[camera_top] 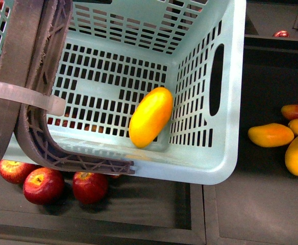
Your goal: Pick mango and avocado into basket
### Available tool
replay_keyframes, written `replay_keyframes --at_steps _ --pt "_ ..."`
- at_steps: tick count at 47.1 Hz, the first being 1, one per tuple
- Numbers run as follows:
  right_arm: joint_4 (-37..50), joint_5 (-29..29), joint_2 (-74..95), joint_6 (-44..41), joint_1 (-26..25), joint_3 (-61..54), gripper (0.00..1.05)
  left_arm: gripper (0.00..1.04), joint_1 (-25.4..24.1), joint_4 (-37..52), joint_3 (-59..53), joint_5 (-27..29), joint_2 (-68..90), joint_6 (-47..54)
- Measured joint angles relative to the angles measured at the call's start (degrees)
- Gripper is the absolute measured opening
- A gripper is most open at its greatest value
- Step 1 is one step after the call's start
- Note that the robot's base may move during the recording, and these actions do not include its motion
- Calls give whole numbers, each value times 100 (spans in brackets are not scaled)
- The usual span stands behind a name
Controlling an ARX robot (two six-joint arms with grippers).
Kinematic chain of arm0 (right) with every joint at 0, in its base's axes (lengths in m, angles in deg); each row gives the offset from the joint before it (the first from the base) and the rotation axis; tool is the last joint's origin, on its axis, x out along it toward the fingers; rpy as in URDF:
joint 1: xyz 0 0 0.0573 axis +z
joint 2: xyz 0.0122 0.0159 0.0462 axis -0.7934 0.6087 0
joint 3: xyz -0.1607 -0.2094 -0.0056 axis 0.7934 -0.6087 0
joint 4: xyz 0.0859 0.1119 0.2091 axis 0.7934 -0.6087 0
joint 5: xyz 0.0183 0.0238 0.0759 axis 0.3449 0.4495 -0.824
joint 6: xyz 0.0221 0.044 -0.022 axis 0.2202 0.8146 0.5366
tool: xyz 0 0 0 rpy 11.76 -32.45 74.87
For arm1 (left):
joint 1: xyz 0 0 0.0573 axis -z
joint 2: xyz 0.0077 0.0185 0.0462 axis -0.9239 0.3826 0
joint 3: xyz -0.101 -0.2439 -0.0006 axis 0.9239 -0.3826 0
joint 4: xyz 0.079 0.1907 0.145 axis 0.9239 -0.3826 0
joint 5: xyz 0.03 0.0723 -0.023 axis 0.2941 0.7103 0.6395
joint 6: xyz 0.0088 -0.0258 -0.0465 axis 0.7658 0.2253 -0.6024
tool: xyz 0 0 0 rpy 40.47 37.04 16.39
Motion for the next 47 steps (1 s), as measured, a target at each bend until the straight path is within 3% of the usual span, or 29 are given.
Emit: replay_keyframes --at_steps 16,26,41,47 --pt "-267 262 -3080 1067 -1836 -1757 97 8 0 0 0 -37 0 0" --pt "-691 494 -4566 1405 -2463 -2688 97 8 0 0 0 -24 0 0" --pt "-717 599 -4848 1512 -2549 -2861 97 8 0 0 0 -26 0 -2" --pt "-1394 1228 -5093 769 -2225 -2887 79 8 0 0 0 -33 0 4"
